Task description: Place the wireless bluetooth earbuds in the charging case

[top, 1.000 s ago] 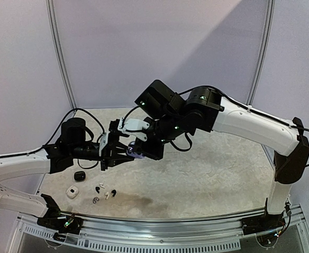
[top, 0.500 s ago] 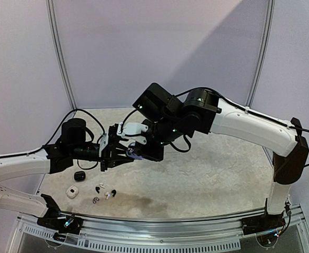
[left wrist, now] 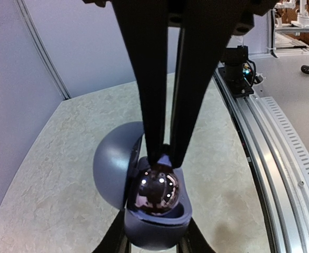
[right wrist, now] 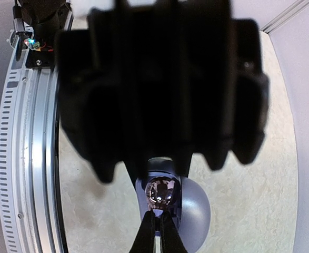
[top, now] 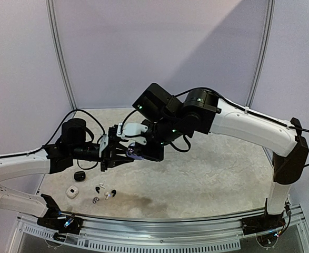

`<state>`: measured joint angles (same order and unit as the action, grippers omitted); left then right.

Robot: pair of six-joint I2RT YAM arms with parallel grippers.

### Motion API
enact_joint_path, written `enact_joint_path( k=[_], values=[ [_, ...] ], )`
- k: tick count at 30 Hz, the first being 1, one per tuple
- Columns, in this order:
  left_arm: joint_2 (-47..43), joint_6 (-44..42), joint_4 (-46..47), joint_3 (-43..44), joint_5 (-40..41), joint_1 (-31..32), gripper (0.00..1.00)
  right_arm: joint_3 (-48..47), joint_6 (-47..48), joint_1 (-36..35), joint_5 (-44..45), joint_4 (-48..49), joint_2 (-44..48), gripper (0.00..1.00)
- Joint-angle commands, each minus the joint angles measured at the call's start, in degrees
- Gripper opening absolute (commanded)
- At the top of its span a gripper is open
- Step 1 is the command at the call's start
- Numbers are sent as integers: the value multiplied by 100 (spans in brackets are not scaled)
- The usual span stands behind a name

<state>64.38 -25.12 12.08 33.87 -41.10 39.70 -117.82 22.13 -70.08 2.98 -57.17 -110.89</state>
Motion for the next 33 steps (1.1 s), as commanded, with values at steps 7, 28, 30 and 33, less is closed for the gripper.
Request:
enact_joint_path(
  k=[7, 28, 30, 33],
  values=[
    [-171, -58, 174, 11, -128, 143, 0, -83, -72, 1, 98, 214, -275, 8],
    [-198, 65, 136, -21, -2, 156, 0, -74, -276, -46, 272, 12, -54, 5],
    [-193, 84, 124, -14, 20, 158, 0, -74, -294, -63, 288, 7, -25, 6],
    [-180, 113, 92, -3, 53, 161, 0, -74, -331, -71, 331, -39, 4, 7]
  ],
)
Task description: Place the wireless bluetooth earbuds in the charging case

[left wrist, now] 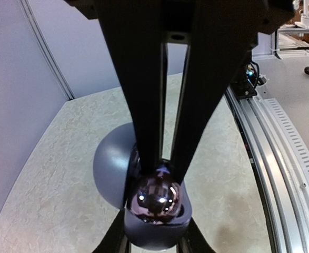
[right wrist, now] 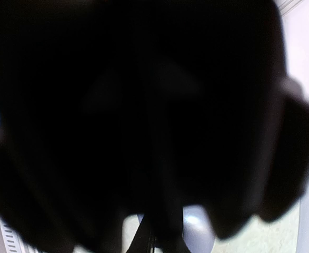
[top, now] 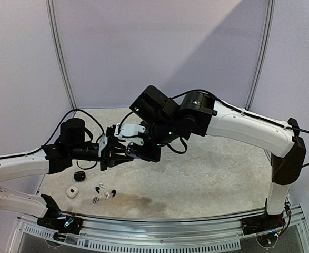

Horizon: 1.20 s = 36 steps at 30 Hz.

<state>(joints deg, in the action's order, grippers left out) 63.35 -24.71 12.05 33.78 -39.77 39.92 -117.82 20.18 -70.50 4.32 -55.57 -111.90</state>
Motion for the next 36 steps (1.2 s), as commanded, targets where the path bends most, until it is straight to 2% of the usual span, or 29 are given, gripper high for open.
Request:
enact_joint_path(
  k=[1, 7, 10, 25, 36],
  values=[
    [-70, 64, 95, 14, -76, 136, 0, -67, -158, -31, 201, -215, 106, 7],
    [-42, 46, 38, 79, -77, 138, 0, -43, -122, -39, 236, -228, 52, 8],
    [-40, 36, 8, 95, -71, 133, 0, 28, -141, -40, 279, -214, 66, 13],
    [-47, 176, 199, 24, -103, 130, 0, 271, -154, -38, 228, 155, 272, 25],
    [-37, 220, 249, 8, -143, 130, 0, 383, -98, -41, 157, 662, 362, 24]
  ],
)
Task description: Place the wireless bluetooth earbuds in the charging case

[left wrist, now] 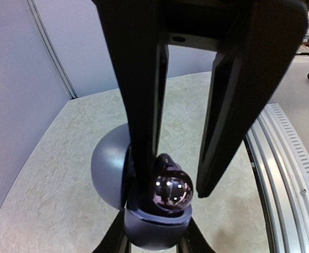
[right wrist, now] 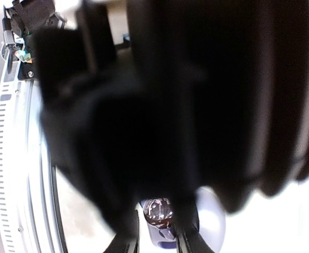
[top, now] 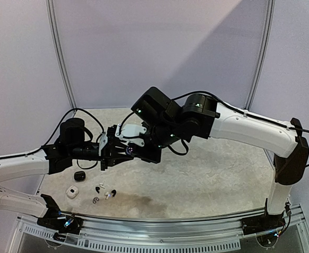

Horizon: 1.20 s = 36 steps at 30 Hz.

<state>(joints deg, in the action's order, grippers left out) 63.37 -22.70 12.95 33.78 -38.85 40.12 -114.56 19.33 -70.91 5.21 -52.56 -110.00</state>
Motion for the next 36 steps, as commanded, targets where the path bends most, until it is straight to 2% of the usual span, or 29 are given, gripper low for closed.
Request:
enact_joint_path(
  k=[1, 13, 17, 27, 36],
  values=[
    [-35, 20, 161, 11, -237, 110, 0, 57, -9, 8, 68, 394, 164, 24],
    [-44, 46, 167, -7, -237, 110, 0, 59, -39, 26, 224, 516, 120, 23],
    [-53, 55, 192, -20, -228, 110, 0, 57, -85, 65, 260, 493, 84, 18],
    [-78, 99, 328, -69, -202, 110, 0, 11, -102, 75, 464, 236, -8, 15],
    [-78, 257, 524, -117, -232, 119, 0, -184, -149, 85, 373, 336, -170, 27]
  ],
)
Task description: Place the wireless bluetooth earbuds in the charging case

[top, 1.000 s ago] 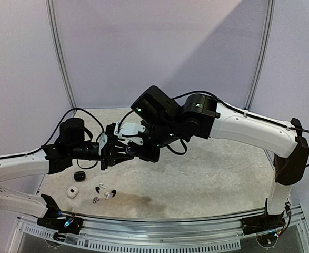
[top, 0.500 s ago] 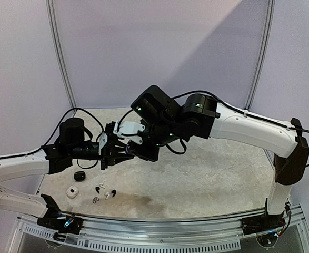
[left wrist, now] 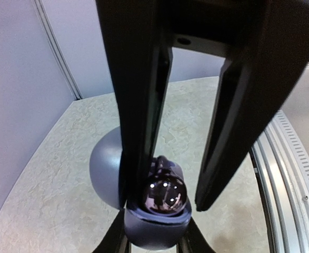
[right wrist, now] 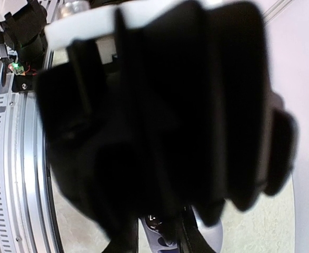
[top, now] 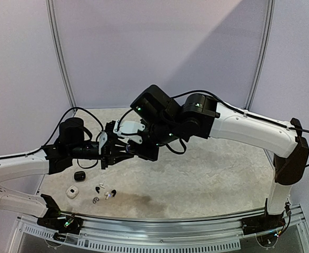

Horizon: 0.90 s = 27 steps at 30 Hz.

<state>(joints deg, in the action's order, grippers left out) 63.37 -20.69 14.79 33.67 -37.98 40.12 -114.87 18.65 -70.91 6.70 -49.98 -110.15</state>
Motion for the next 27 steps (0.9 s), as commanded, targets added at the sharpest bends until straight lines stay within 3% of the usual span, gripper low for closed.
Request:
enact_joint_path(
  k=[1, 12, 27],
  values=[
    [-75, 82, 351, -110, -324, 119, 0, -156, -81, 84, 233, 110, -148, 28],
    [-13, 587, 666, -177, -346, 114, 0, -177, -134, 182, 189, 411, 65, 36],
    [20, 702, 675, -110, -452, 84, 0, 208, -51, 361, -130, 668, 547, 38]
  ],
)
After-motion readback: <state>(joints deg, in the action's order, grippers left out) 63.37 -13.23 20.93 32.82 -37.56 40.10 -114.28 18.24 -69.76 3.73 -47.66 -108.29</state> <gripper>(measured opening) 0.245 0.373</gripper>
